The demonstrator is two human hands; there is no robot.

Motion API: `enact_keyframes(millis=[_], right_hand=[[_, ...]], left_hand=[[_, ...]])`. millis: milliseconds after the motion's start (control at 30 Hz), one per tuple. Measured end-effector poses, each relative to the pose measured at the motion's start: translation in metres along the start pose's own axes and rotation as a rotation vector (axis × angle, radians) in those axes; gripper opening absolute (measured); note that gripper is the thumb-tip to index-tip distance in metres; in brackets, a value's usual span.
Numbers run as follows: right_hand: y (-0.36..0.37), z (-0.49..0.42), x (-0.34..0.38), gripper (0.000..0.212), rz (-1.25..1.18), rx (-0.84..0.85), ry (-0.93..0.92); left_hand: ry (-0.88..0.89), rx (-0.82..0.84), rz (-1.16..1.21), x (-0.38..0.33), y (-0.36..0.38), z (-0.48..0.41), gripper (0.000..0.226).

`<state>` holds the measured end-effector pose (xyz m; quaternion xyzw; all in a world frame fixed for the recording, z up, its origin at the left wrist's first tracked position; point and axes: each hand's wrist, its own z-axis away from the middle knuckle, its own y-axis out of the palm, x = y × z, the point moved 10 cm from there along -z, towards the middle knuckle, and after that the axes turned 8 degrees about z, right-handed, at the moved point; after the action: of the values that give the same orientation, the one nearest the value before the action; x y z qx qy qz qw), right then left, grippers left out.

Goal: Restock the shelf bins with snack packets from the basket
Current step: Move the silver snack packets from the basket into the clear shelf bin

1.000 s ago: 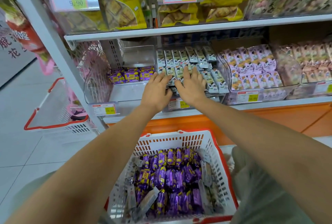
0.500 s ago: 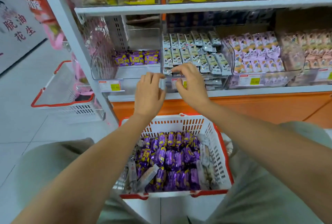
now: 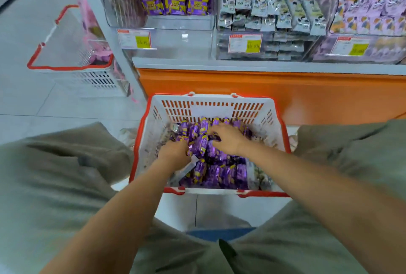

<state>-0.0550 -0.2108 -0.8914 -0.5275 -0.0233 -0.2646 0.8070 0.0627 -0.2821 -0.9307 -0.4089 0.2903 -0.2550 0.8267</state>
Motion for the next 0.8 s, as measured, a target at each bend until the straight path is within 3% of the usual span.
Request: enact_keyframes(millis=[200, 367, 467, 667, 800], right_hand=[[0.033, -0.017, 0.002, 0.038, -0.021, 0.105, 0.006], [0.047, -0.027, -0.001, 0.029, -0.077, 0.143, 0.014], [0.053, -0.033, -0.002, 0.029, -0.138, 0.17, 0.029], [0.056, -0.037, 0.015, 0.06, -0.623, 0.251, 0.098], [0.044, -0.04, 0.022, 0.041, -0.757, 0.215, 0.077]], left_hand=[[-0.039, 0.007, 0.028, 0.017, 0.039, -0.007, 0.03], [-0.023, 0.02, -0.046, 0.016, 0.04, -0.013, 0.031], [-0.02, -0.001, 0.026, 0.016, 0.035, -0.017, 0.038], [-0.17, -0.135, 0.927, 0.023, 0.0, -0.02, 0.024], [-0.173, -0.183, 1.198, 0.02, -0.019, -0.021, 0.021]])
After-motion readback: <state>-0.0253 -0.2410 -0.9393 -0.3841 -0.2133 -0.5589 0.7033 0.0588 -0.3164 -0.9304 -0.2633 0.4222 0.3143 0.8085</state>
